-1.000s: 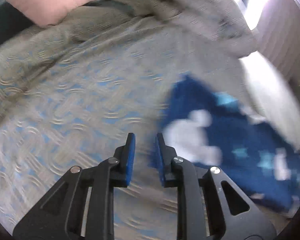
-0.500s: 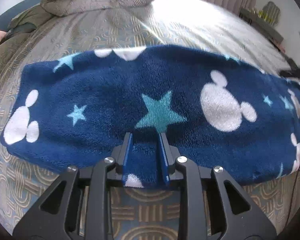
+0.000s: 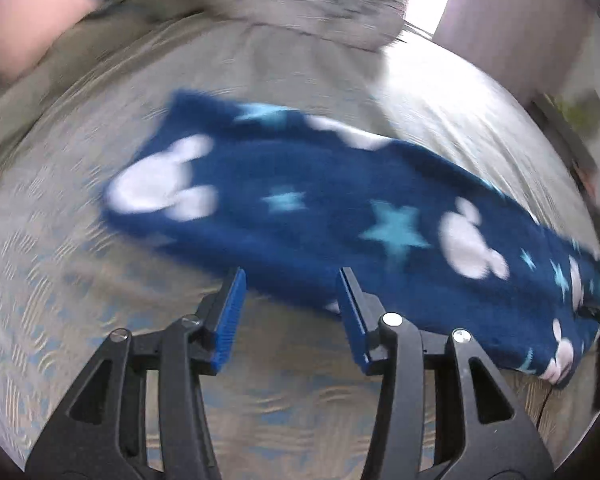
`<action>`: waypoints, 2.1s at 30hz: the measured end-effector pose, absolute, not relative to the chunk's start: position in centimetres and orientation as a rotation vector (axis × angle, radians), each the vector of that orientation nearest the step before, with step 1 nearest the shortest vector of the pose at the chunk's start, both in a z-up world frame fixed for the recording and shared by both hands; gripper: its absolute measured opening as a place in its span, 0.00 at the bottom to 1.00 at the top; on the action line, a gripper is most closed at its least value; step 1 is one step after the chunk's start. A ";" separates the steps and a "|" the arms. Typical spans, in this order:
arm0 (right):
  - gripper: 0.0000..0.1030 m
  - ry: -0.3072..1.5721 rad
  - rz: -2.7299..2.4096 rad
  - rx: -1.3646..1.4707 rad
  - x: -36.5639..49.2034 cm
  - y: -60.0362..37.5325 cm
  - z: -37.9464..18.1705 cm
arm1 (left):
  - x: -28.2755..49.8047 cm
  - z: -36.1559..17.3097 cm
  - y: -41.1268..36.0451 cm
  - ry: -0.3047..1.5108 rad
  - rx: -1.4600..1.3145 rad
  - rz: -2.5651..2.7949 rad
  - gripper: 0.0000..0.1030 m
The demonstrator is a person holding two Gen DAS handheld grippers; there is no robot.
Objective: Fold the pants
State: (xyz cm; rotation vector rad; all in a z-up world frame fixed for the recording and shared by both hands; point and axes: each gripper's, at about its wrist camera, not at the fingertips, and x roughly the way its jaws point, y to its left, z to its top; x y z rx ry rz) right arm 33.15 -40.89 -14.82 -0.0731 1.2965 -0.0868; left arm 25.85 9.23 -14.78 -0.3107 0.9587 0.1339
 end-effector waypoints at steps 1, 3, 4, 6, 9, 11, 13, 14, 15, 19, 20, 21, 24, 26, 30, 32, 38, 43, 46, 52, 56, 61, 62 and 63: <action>0.65 1.246 -0.049 -0.083 33.1 -40.0 -13.5 | 25.0 -15.1 10.4 0.956 -0.338 0.157 0.47; 0.65 1.173 0.022 -0.126 33.0 -37.3 -11.3 | 24.2 -15.7 12.8 0.950 -0.408 0.181 0.47; 0.65 1.155 0.052 -0.143 33.2 -36.0 -10.6 | 24.0 -15.9 13.5 0.945 -0.428 0.189 0.47; 0.65 1.133 0.119 -0.156 33.3 -32.9 -9.7 | 23.8 -16.2 14.4 0.930 -0.457 0.201 0.47; 0.65 1.136 0.237 -0.171 33.8 -27.6 -10.0 | 24.1 -16.4 14.5 0.917 -0.461 0.190 0.49; 0.65 1.132 0.312 -0.195 34.1 -23.5 -10.4 | 24.5 -16.5 14.2 0.916 -0.452 0.176 0.50; 0.65 1.124 0.377 -0.224 33.3 -19.5 -10.8 | 24.9 -16.7 14.1 0.916 -0.432 0.172 0.52; 0.65 1.123 0.403 -0.232 33.5 -18.7 -11.2 | 24.9 -16.5 14.1 0.912 -0.421 0.171 0.53; 0.65 1.123 0.446 -0.242 33.5 -16.6 -11.3 | 25.1 -16.6 14.0 0.907 -0.410 0.170 0.54; 0.65 1.110 0.549 -0.288 33.0 -10.6 -12.0 | 25.4 -16.9 14.9 0.903 -0.414 0.158 0.56; 0.65 1.111 0.563 -0.300 33.1 -9.4 -12.2 | 25.5 -17.0 15.2 0.904 -0.418 0.158 0.56; 0.65 1.112 0.580 -0.311 33.4 -8.1 -12.6 | 25.7 -17.2 15.5 0.904 -0.421 0.163 0.56; 0.65 1.133 0.623 -0.320 34.4 -4.6 -14.0 | 25.6 -17.6 16.5 0.898 -0.434 0.175 0.56; 0.65 1.151 0.637 -0.316 35.2 -2.3 -15.3 | 25.4 -18.0 17.3 0.904 -0.454 0.177 0.56; 0.65 1.210 0.644 -0.230 37.2 0.2 -17.4 | 24.3 -18.4 19.2 0.896 -0.502 0.189 0.56; 0.65 1.240 0.647 -0.183 37.9 1.4 -18.2 | 23.9 -18.5 19.9 0.895 -0.527 0.189 0.57; 0.65 1.299 0.607 -0.151 40.0 4.6 -20.8 | 24.1 -18.6 20.6 0.903 -0.626 0.120 0.57; 0.65 1.370 0.568 -0.099 41.3 4.7 -22.9 | 25.3 -18.9 20.3 0.906 -0.677 0.061 0.59; 0.65 1.390 0.550 -0.109 41.5 4.5 -24.0 | 26.5 -19.4 20.0 0.931 -0.691 0.052 0.65; 0.65 1.374 0.551 -0.147 41.0 4.6 -23.9 | 28.1 -19.5 21.0 0.912 -0.732 0.089 0.61; 0.65 1.328 0.576 -0.127 40.4 4.7 -22.7 | 28.2 -19.8 21.3 0.918 -0.692 0.125 0.37; 0.65 1.379 0.586 -0.180 41.3 6.1 -23.9 | 27.9 -20.0 21.9 0.896 -0.737 0.116 0.29; 0.65 1.376 0.576 -0.179 41.4 6.0 -24.0 | 28.0 -19.9 21.8 0.895 -0.732 0.119 0.29; 0.65 1.363 0.575 -0.163 41.4 5.7 -23.8 | 28.0 -19.8 21.7 0.893 -0.720 0.120 0.29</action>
